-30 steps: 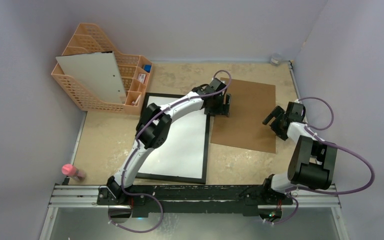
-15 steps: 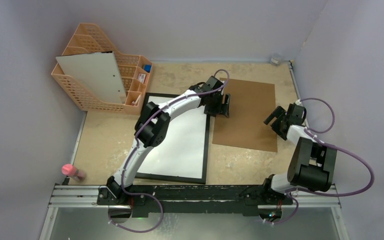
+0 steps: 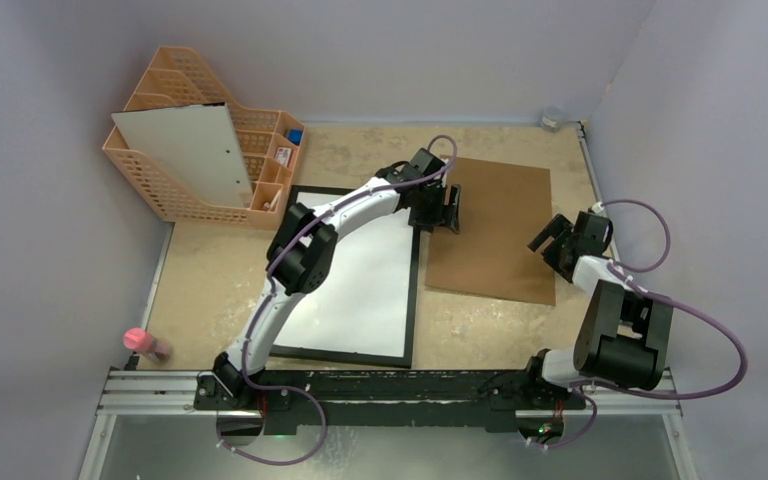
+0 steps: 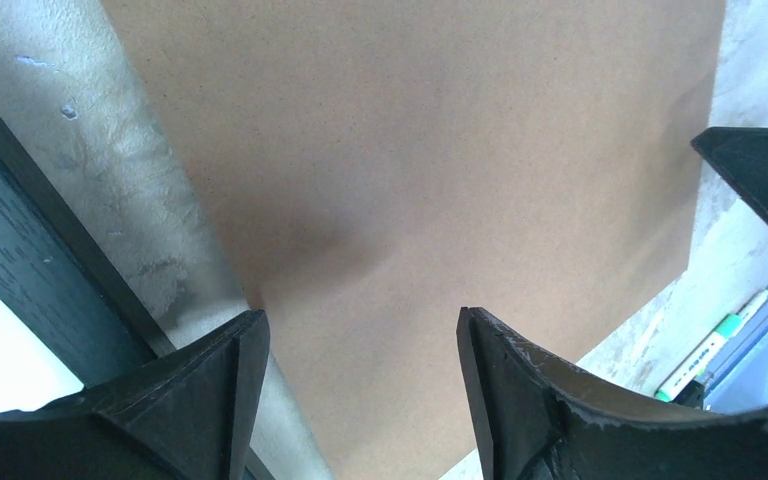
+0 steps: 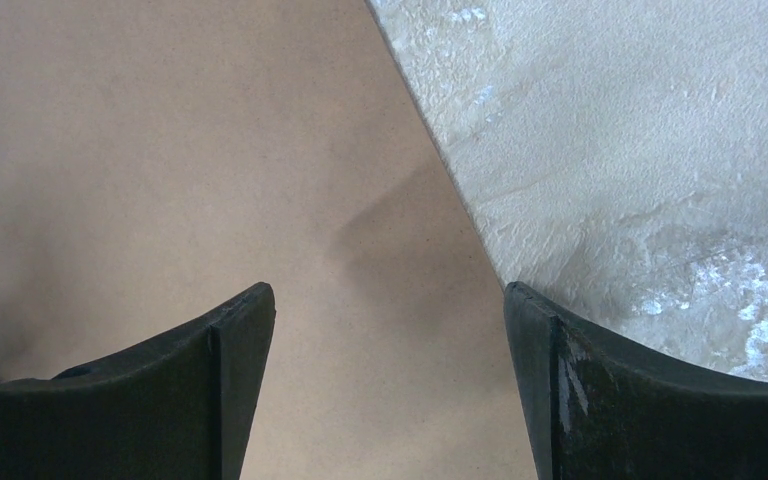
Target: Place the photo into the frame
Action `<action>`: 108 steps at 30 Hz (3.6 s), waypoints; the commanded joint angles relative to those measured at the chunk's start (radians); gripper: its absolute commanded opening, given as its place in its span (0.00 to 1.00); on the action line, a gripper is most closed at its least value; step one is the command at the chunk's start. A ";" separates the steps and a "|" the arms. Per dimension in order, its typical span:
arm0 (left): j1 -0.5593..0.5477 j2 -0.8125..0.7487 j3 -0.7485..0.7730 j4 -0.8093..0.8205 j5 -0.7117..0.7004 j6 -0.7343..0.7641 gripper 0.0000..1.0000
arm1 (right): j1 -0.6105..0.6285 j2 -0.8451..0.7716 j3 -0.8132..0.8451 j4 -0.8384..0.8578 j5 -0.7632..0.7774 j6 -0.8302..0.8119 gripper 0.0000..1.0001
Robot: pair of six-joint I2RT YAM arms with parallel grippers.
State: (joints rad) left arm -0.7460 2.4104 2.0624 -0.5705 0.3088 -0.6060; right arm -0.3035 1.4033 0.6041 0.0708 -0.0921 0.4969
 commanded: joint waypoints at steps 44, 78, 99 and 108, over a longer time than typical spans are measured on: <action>0.169 -0.581 -0.777 0.191 -0.058 -0.103 0.77 | 0.174 0.036 -0.098 -0.068 -0.280 0.046 0.84; 0.252 -0.586 -0.880 0.729 0.472 -0.460 0.37 | 0.173 0.066 -0.200 0.195 -0.573 0.111 0.82; 0.349 -0.620 -0.562 0.682 0.715 -0.433 0.00 | 0.171 -0.026 -0.096 0.633 -0.736 0.500 0.95; 0.431 -0.695 -0.528 0.785 0.826 -0.513 0.00 | 0.170 -0.149 -0.016 1.198 -0.841 0.867 0.89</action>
State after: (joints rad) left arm -0.3668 1.8221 1.4555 0.0444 1.0069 -1.0840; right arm -0.1368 1.3388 0.4904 0.9657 -0.8692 1.1973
